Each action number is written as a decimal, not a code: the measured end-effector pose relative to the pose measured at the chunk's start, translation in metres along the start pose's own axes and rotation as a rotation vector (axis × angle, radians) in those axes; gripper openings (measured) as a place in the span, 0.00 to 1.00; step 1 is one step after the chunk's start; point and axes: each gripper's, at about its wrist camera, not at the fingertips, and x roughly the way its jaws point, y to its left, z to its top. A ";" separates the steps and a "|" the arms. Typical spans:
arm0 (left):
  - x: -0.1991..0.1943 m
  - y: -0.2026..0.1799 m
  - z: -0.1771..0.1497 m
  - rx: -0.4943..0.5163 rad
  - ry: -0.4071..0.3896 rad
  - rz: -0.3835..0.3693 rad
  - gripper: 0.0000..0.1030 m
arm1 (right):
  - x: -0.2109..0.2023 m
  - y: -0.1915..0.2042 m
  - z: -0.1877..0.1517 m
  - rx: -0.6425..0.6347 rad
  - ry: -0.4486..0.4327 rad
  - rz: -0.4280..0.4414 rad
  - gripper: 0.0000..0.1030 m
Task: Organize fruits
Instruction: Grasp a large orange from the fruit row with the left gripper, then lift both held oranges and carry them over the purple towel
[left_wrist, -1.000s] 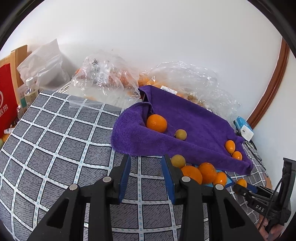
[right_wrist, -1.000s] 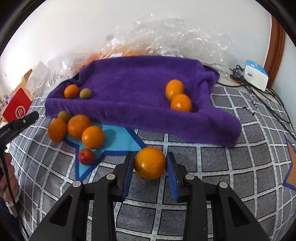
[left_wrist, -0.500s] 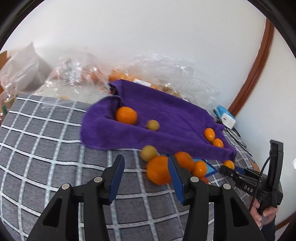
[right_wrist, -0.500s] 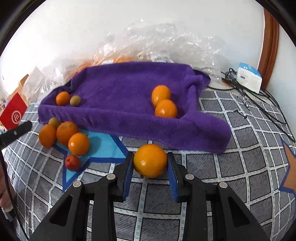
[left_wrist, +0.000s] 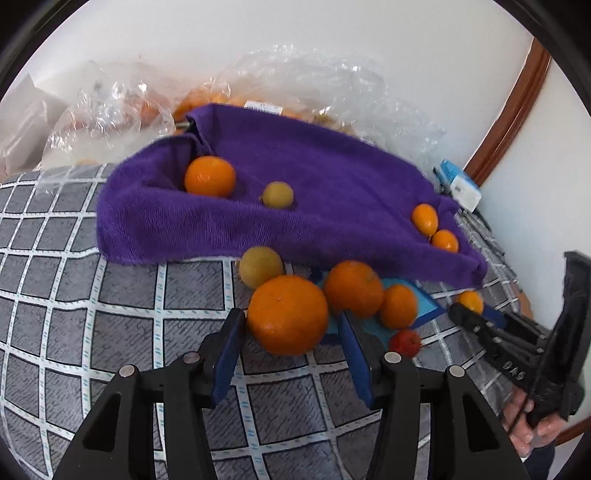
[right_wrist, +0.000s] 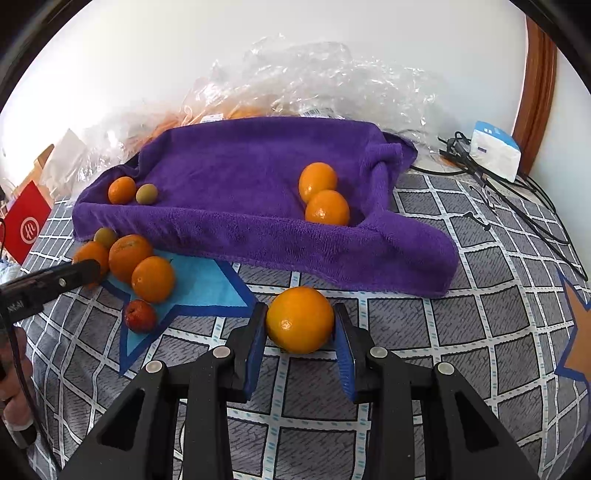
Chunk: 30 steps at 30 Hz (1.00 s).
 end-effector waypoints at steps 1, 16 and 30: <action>0.000 -0.001 -0.001 0.010 -0.008 0.010 0.48 | 0.000 0.000 0.000 0.001 0.001 0.000 0.34; -0.015 0.005 -0.004 -0.034 -0.114 0.004 0.39 | -0.006 -0.003 0.000 0.008 -0.045 -0.008 0.34; -0.042 0.010 0.002 -0.067 -0.228 -0.055 0.39 | -0.016 -0.024 0.004 0.104 -0.123 0.017 0.34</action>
